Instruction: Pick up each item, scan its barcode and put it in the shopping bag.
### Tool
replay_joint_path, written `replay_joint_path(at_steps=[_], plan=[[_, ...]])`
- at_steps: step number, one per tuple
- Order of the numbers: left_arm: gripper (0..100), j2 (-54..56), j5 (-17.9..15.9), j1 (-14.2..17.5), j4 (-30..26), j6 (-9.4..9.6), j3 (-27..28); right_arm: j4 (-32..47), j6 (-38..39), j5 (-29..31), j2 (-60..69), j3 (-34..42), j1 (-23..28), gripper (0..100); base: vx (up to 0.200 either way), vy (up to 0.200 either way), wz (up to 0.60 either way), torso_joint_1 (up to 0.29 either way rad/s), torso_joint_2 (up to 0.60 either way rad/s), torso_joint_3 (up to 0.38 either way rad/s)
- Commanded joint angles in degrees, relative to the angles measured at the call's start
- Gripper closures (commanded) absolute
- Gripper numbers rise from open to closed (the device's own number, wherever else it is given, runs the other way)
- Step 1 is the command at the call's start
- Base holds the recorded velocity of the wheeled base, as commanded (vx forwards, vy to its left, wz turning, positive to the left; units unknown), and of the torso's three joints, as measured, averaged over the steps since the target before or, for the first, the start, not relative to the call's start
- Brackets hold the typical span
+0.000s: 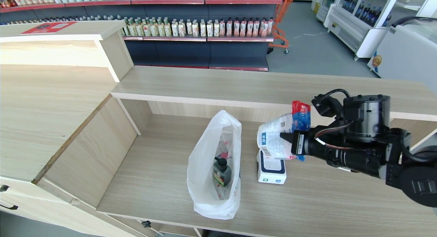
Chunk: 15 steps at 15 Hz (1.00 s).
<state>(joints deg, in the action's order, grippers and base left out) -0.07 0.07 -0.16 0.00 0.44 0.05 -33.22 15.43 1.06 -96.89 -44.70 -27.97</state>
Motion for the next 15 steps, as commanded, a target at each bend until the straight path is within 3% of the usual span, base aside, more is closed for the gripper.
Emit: replay_joint_path(at_steps=[1, 3, 7, 15], plan=[[0, 0.0, 0.0, 0.0, 0.0, 0.0, 0.0, -2.2, -0.1, 0.3, -9.8, -4.1, -2.9, 100, 0.0, 0.0, 0.0, 0.0, 0.0, 0.0], [0, 0.0, 0.1, 0.0, 0.0, 0.0, 0.0, -5.8, -0.1, 0.3, -16.5, -9.6, -4.5, 100, 0.0, 0.0, 0.0, 0.0, 0.0, 0.0], [0, 0.0, 0.0, 0.0, 0.0, 0.0, 0.0, -5.9, -0.1, 0.3, -24.4, -19.0, -6.2, 100, 0.0, 0.0, 0.0, 0.0, 0.0, 0.0], [0, 0.0, 0.0, 0.0, 0.0, 0.0, 0.0, -8.4, -2.9, 0.7, -32.6, -23.5, -6.5, 100, 0.0, 0.0, 0.0, 0.0, 0.0, 0.0]])
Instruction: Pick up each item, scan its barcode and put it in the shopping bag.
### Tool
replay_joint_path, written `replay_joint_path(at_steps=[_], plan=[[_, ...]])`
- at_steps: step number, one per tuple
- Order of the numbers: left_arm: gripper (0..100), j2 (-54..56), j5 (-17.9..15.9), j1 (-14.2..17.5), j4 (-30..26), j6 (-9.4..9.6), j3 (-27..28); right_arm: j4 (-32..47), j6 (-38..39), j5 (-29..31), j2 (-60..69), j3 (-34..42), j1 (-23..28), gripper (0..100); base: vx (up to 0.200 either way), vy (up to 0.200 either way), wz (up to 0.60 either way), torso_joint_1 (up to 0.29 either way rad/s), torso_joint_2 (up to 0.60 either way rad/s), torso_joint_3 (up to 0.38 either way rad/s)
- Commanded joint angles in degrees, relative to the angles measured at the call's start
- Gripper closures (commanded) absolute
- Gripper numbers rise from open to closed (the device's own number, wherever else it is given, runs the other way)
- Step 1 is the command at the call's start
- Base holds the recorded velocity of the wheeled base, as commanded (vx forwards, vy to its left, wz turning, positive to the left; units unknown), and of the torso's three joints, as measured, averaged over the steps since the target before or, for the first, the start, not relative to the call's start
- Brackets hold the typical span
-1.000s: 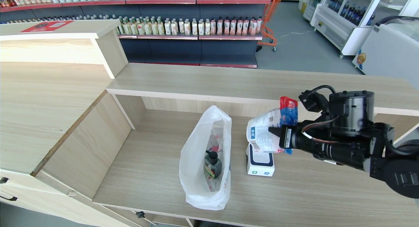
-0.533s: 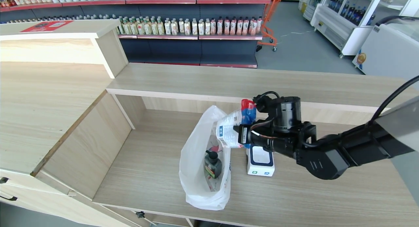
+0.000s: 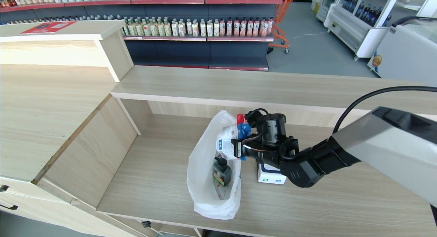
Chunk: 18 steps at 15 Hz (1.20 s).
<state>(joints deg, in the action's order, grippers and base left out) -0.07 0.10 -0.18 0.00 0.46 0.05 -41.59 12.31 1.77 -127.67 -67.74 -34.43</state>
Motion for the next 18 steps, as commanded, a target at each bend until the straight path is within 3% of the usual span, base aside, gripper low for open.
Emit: replay_joint_path(at_steps=[1, 2, 7, 11, 15, 18], plan=[[0, 0.0, 0.0, 0.0, 0.0, -0.02, 0.0, -0.1, -1.2, 0.4, -2.4, -0.8, 0.1, 100, 0.0, 0.0, 0.0, 0.0, 0.0, 0.0], [0, 0.0, 0.0, 0.0, 0.0, -0.02, 0.0, -0.1, -2.1, 0.9, -2.8, -0.8, 0.2, 0, 0.0, 0.0, 0.0, 0.0, 0.0, 0.0], [0, 0.0, 0.0, 0.0, 0.0, -0.02, 0.0, -0.1, -1.2, 0.4, -0.2, -0.6, 0.6, 0, 0.0, 0.0, 0.0, 0.0, 0.0, 0.0], [0, 0.0, 0.1, 0.0, 0.0, -0.02, 0.0, 1.4, 6.8, 0.3, 9.9, 4.1, 1.0, 0, 0.0, 0.0, 0.0, 0.0, 0.0, 0.0], [0, 0.0, 0.0, 0.0, 0.0, -0.02, 0.0, 12.9, 6.6, -1.2, 43.1, 25.0, 3.7, 0, 0.0, 0.0, 0.0, 0.0, 0.0, 0.0], [0, 0.0, 0.1, 0.0, 0.0, -0.02, 0.0, 21.1, 1.2, 6.6, 64.6, 37.4, 8.4, 0, 0.0, 0.0, 0.0, 0.0, 0.0, 0.0]])
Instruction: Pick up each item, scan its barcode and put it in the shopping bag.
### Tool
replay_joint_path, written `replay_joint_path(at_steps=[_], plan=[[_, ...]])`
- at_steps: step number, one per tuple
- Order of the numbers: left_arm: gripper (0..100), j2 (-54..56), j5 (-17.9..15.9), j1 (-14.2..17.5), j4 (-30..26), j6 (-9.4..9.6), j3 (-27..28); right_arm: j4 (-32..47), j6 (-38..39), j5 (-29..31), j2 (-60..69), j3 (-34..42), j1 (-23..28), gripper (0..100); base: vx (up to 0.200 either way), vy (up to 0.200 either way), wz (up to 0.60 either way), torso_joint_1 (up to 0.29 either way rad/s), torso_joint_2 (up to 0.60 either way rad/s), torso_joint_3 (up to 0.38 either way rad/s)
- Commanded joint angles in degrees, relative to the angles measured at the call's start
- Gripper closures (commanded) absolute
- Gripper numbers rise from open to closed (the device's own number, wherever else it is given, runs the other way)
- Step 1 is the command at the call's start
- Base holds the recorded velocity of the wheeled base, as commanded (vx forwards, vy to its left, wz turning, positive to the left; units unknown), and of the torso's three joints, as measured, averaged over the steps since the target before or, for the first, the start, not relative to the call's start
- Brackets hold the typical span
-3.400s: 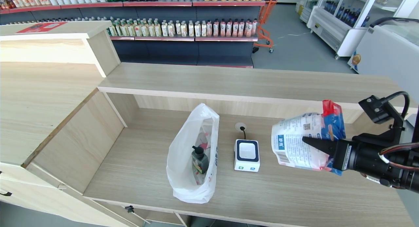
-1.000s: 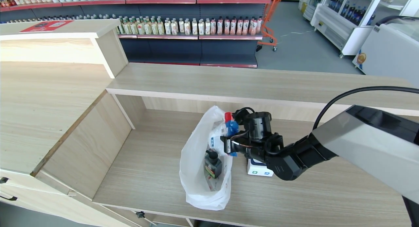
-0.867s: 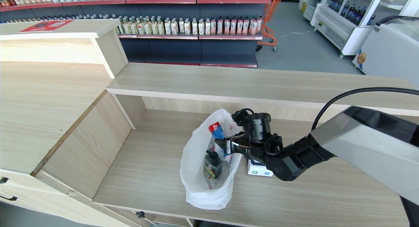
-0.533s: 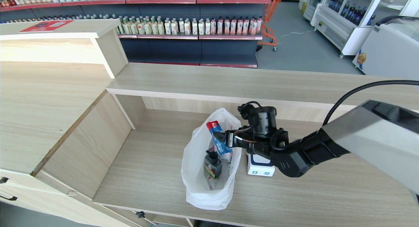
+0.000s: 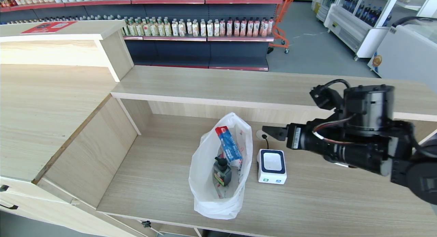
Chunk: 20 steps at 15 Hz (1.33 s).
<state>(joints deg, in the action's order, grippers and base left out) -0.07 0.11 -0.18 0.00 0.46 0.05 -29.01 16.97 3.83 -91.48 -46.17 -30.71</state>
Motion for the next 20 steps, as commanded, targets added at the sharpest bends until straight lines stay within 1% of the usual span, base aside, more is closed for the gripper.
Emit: replay_joint_path(at_steps=[1, 2, 3, 4, 5, 6, 7, 8, 9, 10, 11, 13, 16, 17, 20], plan=[[0, 0.0, 0.0, 0.0, 0.0, 0.06, 0.0, 14.2, -4.3, 9.1, 41.2, 24.1, 8.5, 0, 0.0, 0.0, 0.0, 0.0, 0.0, 0.0], [0, 0.0, 0.0, 0.0, 0.0, -0.02, 0.0, 17.4, -4.5, 10.8, 49.8, 29.6, 11.3, 0, 0.0, 0.0, 0.0, 0.0, 0.0, 0.0], [0, 0.0, 0.0, 0.0, 0.0, -0.02, 0.0, 21.5, -4.9, 11.0, 59.0, 34.2, 14.4, 0, 0.0, 0.0, 0.0, 0.0, 0.0, 0.0], [0, 0.0, 0.0, 0.0, 0.0, -0.02, 0.0, 24.7, -6.5, 10.9, 65.0, 36.2, 17.2, 0, 0.0, 0.0, 0.0, 0.0, 0.0, 0.0], [0, 0.0, 0.1, 0.0, 0.0, -0.02, 0.0, 27.9, -8.6, 9.2, 74.3, 39.0, 22.8, 0, 0.0, 0.0, 0.0, 0.0, 0.0, 0.0], [0, 0.0, 0.0, 0.0, 0.0, 0.06, 0.0, 28.0, -8.7, 8.4, 78.4, 41.3, 26.3, 0, 0.0, 0.0, 0.0, 0.0, 0.0, 0.0], [0, 0.0, 0.0, 0.0, 0.0, 0.06, 0.0, 27.6, -9.3, 8.6, 82.3, 45.8, 30.1, 0, 0.0, 0.0, 0.0, 0.0, 0.0, 0.0], [0, 0.0, 0.1, 0.0, 0.0, -0.02, 0.0, 27.8, -9.2, 7.3, 87.1, 46.0, 32.0, 0, 0.0, 0.0, 0.0, 0.0, 0.0, 0.0], [0, 0.0, 0.1, 0.0, 0.0, -0.02, 0.0, 28.0, -9.8, 6.5, 89.1, 45.8, 31.8, 0, 0.0, 0.0, 0.0, 0.0, 0.0, 0.0], [0, 0.0, 0.1, 0.0, 0.0, -0.02, 0.0, 27.5, -13.6, 4.8, 91.5, 46.2, 30.8, 0, 0.0, 0.0, 0.0, 0.0, 0.0, 0.0], [0, 0.0, 0.1, 0.0, 0.0, -0.02, 0.0, 27.8, -13.4, 3.3, 91.5, 46.2, 30.8, 0, 0.0, 0.0, 0.0, 0.0, 0.0, 0.0], [0, 0.0, 0.1, 0.0, 0.0, -0.02, 0.0, 29.0, -12.0, 3.0, 91.5, 46.1, 30.8, 0, 0.0, 0.0, 0.0, 0.0, 0.0, 0.0], [0, 0.0, 0.1, 0.0, 0.0, -0.02, 0.0, 29.2, -14.3, 2.3, 91.5, 46.1, 30.8, 0, 0.0, 0.0, 0.0, 0.0, 0.0, 0.0], [0, 0.0, 0.0, 0.0, 0.0, -0.02, 0.0, 29.4, -14.5, 2.3, 91.5, 46.0, 30.8, 100, 0.0, 0.0, 0.0, 0.0, 0.0, 0.0], [0, 0.0, 0.0, 0.0, 0.0, -0.02, 0.0, 29.5, -15.9, 1.7, 91.5, 46.0, 30.8, 100, 0.0, 0.0, 0.0, 0.0, 0.0, 0.0]])
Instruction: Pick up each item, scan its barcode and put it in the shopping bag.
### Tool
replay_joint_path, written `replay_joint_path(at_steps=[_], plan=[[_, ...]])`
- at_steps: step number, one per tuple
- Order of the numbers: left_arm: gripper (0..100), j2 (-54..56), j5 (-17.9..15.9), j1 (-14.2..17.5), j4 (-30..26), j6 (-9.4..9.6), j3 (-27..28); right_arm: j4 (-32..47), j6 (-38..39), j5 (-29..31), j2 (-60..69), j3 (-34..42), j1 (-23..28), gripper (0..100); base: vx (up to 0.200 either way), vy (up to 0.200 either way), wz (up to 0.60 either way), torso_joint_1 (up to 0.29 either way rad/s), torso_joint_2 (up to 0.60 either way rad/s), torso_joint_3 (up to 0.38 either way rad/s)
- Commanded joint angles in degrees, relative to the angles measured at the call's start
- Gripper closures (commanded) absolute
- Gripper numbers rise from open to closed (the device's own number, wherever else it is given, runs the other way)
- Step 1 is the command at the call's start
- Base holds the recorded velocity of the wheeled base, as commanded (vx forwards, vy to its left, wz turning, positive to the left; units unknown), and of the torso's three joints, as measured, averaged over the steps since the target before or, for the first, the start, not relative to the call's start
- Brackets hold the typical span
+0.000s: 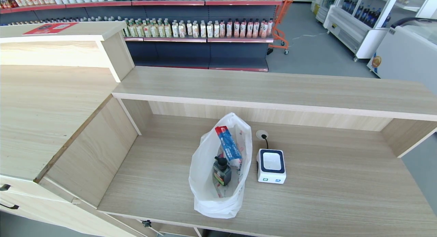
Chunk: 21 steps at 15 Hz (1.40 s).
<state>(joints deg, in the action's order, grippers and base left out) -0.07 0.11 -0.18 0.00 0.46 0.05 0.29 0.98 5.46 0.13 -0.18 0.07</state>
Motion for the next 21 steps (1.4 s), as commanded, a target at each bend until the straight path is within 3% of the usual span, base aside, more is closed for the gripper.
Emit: replay_joint_path(at_steps=[1, 9, 15, 21], plan=[[0, 0.0, 0.0, 0.0, 0.0, -0.02, 0.0, 0.1, -0.1, -0.1, -0.1, 0.0, 0.0, 100, 0.0, 0.0, 0.0, 0.0, 0.0, 0.0], [0, 0.0, 0.0, 0.0, 0.0, -0.11, 0.0, 0.1, 0.0, -0.1, -0.1, 0.0, 0.0, 100, 0.0, 0.0, 0.0, 0.0, 0.0, 0.0], [0, 0.0, 0.0, 0.0, 0.0, 0.24, 0.0, 0.1, 0.2, -0.1, -0.1, 0.0, 0.0, 100, 0.0, -0.2, 0.0, 0.005, 0.0, 0.002], [0, -0.2, 0.0, 0.0, 0.0, 0.24, 0.0, 0.1, 0.2, -0.1, -0.1, 0.0, 0.0, 100, 0.033, 0.0, 0.0, -0.001, 0.0, 0.0]])
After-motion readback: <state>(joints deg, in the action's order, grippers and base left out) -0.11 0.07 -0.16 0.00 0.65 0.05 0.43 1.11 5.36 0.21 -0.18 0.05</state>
